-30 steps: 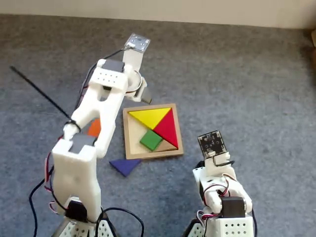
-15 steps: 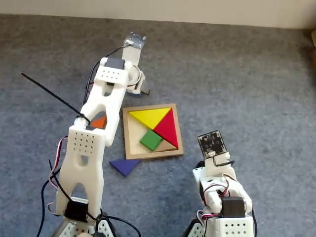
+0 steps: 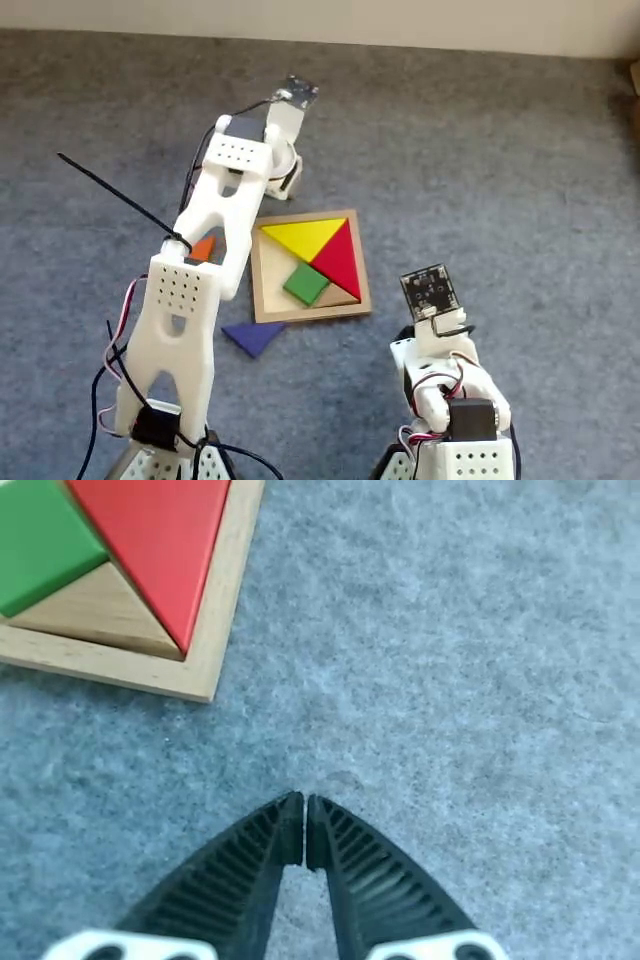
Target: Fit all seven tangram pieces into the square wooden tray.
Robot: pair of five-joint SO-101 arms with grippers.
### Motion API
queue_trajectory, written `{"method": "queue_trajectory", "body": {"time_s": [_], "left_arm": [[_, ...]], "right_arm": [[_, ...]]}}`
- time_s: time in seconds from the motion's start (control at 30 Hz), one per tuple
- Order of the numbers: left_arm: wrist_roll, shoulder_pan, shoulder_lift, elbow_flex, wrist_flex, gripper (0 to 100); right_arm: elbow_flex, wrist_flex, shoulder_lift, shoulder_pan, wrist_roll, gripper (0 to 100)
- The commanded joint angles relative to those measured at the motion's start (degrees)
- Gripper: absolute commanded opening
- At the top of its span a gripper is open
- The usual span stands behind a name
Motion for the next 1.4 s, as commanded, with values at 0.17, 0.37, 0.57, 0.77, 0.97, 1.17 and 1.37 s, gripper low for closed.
{"method": "queue_trajectory", "body": {"time_s": [0.17, 0.37, 0.57, 0.77, 0.97, 1.17, 1.37], "left_arm": [[-0.9, -1.5, -0.1, -0.7, 1.8, 15], [-1.0, -2.0, -0.6, -0.8, 7.6, 15], [-0.8, -5.1, -0.7, -0.9, 9.8, 15], [-0.7, -9.6, -1.3, -7.1, 15.5, 15], [3.8, -11.2, -2.2, -16.3, 25.1, 15], [9.0, -12.3, -2.2, -16.4, 25.2, 15], [9.8, -12.4, -2.2, -16.5, 25.2, 12]], "right_arm": [[6.5, -1.2, -1.0, 0.6, 0.1, 2.4], [6.5, -1.2, -1.0, 0.6, 0.1, 2.4], [6.5, -1.2, -1.0, 0.6, 0.1, 2.4], [6.5, -1.2, -1.0, 0.6, 0.1, 2.4], [6.5, -1.3, -1.0, 0.6, 0.1, 2.4], [6.5, -1.3, -1.0, 0.6, 0.1, 2.4], [6.5, -1.3, -1.0, 0.6, 0.1, 2.4]]}}
